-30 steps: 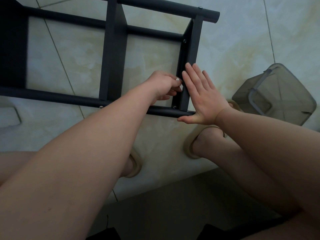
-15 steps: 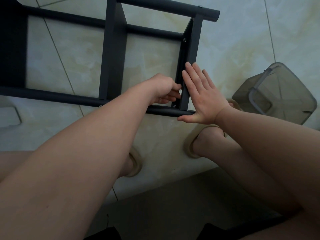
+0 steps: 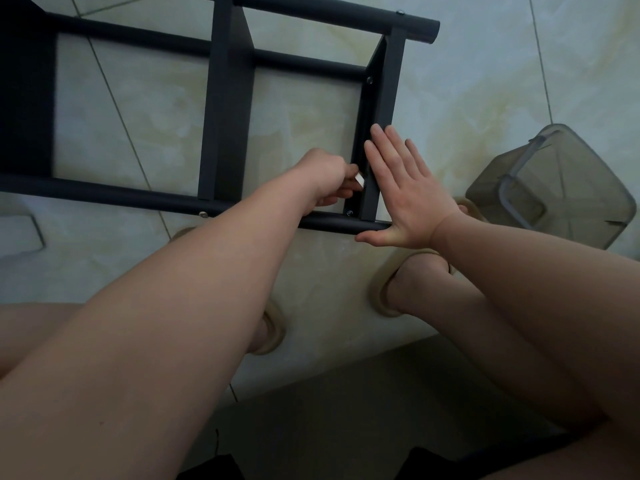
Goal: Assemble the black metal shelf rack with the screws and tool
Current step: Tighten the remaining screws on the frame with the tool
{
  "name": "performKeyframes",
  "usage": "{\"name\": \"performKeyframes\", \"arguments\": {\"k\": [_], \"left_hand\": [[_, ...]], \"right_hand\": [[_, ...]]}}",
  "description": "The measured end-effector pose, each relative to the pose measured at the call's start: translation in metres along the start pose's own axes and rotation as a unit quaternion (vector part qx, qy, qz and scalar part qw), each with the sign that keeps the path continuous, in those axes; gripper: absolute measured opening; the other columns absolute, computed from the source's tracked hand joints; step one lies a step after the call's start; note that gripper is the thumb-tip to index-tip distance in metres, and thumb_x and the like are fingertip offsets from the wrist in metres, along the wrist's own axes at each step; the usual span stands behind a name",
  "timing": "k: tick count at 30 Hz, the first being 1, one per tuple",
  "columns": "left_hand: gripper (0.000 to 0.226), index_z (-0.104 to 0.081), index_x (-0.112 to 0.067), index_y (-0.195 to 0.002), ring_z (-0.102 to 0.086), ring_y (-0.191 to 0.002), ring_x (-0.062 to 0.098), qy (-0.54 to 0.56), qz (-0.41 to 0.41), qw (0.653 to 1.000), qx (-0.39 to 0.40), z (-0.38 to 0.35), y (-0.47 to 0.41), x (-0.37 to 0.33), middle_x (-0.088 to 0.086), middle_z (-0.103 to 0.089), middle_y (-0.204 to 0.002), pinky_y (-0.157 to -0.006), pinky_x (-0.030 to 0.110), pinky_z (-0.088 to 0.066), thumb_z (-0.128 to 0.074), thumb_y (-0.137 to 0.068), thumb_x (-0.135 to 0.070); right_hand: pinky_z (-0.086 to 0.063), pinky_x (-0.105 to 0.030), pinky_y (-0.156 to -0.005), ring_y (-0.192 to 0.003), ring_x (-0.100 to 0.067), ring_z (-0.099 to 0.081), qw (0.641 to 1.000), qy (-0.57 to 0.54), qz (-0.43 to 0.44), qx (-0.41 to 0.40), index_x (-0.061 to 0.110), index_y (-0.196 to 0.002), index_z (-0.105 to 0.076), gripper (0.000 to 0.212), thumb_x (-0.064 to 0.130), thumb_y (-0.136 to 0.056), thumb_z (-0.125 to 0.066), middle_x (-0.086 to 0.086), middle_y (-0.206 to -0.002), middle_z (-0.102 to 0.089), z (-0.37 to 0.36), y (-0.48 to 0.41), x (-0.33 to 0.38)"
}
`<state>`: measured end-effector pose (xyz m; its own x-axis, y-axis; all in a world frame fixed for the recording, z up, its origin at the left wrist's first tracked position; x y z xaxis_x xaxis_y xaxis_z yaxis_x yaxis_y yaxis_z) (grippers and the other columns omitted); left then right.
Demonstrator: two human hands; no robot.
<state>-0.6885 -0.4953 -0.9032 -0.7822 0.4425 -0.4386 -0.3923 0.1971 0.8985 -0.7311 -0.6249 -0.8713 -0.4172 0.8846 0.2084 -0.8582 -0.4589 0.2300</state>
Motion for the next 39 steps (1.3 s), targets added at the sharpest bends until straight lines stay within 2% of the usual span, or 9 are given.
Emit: {"name": "performKeyframes", "arguments": {"k": [6, 14, 18, 30, 39], "left_hand": [[0.012, -0.064, -0.014, -0.102, -0.067, -0.074, 0.010, -0.024, 0.014, 0.999, 0.040, -0.002, 0.003, 0.002, -0.005, -0.072, -0.070, -0.082, 0.029, -0.048, -0.055, -0.100, -0.022], [0.013, -0.061, -0.017, -0.093, -0.065, -0.073, 0.009, -0.061, 0.005, 0.997, 0.055, -0.002, 0.002, -0.002, -0.005, -0.072, -0.071, -0.077, 0.028, -0.047, -0.052, -0.101, -0.021], [0.016, -0.058, -0.018, -0.088, -0.063, -0.075, 0.009, -0.084, -0.015, 0.994, 0.073, -0.002, 0.001, -0.003, -0.003, -0.073, -0.079, -0.077, 0.028, -0.046, -0.050, -0.102, -0.020], [0.019, -0.060, -0.018, -0.089, -0.060, -0.078, 0.008, -0.150, -0.039, 0.982, 0.107, 0.007, 0.004, -0.004, -0.002, -0.072, -0.085, -0.078, 0.027, -0.045, -0.047, -0.104, -0.015], [0.017, -0.061, -0.019, -0.089, -0.063, -0.076, 0.005, -0.206, -0.044, 0.970, 0.125, 0.013, 0.004, -0.001, -0.005, -0.075, -0.083, -0.077, 0.028, -0.045, -0.051, -0.103, -0.015]], "right_hand": [[-0.010, -0.057, -0.126, -0.156, -0.038, 0.001, 1.000, -0.001, 0.000, 0.000, -0.003, -0.160, -0.009, 0.125, 0.089, -0.080, -0.036, -0.021, -0.169, -0.002, -0.001, 0.000, 0.000], [-0.009, -0.057, -0.126, -0.157, -0.037, 0.003, 1.000, 0.004, 0.000, 0.001, -0.002, -0.160, -0.007, 0.124, 0.090, -0.081, -0.035, -0.020, -0.169, 0.000, -0.002, 0.000, 0.000], [-0.009, -0.056, -0.126, -0.156, -0.038, 0.002, 1.000, -0.001, 0.002, -0.004, -0.002, -0.160, -0.008, 0.124, 0.089, -0.081, -0.035, -0.021, -0.169, -0.001, -0.002, 0.000, 0.001], [-0.009, -0.057, -0.126, -0.156, -0.038, 0.003, 1.000, -0.007, -0.001, -0.001, -0.002, -0.160, -0.008, 0.125, 0.089, -0.081, -0.037, -0.021, -0.169, -0.001, -0.002, -0.001, 0.002], [-0.010, -0.057, -0.126, -0.156, -0.037, 0.003, 1.000, -0.003, 0.001, -0.004, -0.002, -0.160, -0.007, 0.124, 0.091, -0.081, -0.032, -0.021, -0.169, -0.001, -0.003, -0.001, 0.002]]}}
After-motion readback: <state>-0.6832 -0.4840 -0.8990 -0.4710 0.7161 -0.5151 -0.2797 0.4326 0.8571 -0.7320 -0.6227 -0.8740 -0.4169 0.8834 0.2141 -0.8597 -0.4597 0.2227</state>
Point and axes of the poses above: each hand's wrist, its own y-axis away from the middle knuckle, its own z-axis out of the back of the hand, x = y × z, the point moved 7 cm from there along -y, towards the middle knuckle
